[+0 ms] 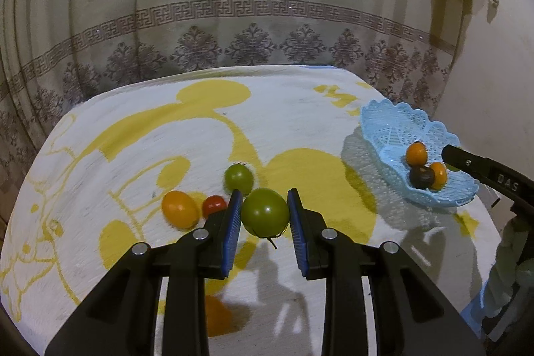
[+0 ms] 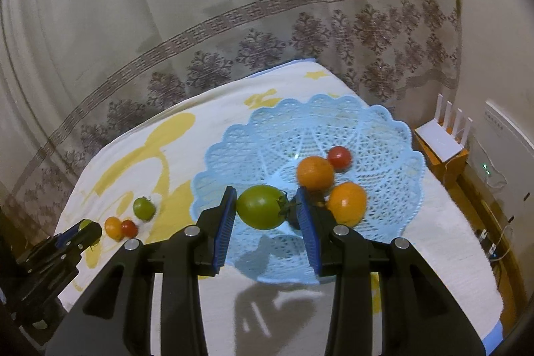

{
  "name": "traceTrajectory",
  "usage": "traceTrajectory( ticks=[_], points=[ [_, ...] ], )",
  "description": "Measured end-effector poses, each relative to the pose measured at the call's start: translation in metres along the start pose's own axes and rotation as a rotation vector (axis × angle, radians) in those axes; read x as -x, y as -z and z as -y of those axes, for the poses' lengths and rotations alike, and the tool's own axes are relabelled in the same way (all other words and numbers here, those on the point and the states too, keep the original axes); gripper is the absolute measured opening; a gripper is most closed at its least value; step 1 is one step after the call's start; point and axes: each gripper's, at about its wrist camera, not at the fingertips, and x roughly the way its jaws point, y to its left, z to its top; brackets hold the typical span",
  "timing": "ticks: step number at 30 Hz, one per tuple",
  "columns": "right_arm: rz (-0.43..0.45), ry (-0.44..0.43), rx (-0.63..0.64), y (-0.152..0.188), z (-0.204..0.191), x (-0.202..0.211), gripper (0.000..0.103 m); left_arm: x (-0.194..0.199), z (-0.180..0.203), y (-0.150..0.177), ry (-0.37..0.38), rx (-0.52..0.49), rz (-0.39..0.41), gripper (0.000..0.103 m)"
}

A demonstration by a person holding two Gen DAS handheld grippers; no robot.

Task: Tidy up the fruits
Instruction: 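Carry both green tomatoes over the blue basket and open both tools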

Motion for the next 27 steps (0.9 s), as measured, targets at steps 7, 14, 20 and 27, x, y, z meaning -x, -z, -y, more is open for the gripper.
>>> traceTrajectory(
  ticks=[7,14,20,27],
  points=[
    [-0.007,0.003,-0.068,-0.004,0.015,-0.002,0.061,-0.004,0.021,-0.007,0.043,-0.029,0.002,0.028],
    [0.019,0.010,-0.094,-0.009,0.023,0.005,0.061,-0.010,0.037,-0.013,0.083,-0.047,-0.005,0.028],
    [0.029,0.013,-0.116,-0.012,0.027,0.009,0.061,-0.018,0.055,-0.020,0.131,-0.069,-0.015,0.028],
    [0.042,0.017,-0.137,-0.014,0.033,0.013,0.061,-0.031,0.086,-0.031,0.207,-0.113,-0.027,0.028]
  ],
)
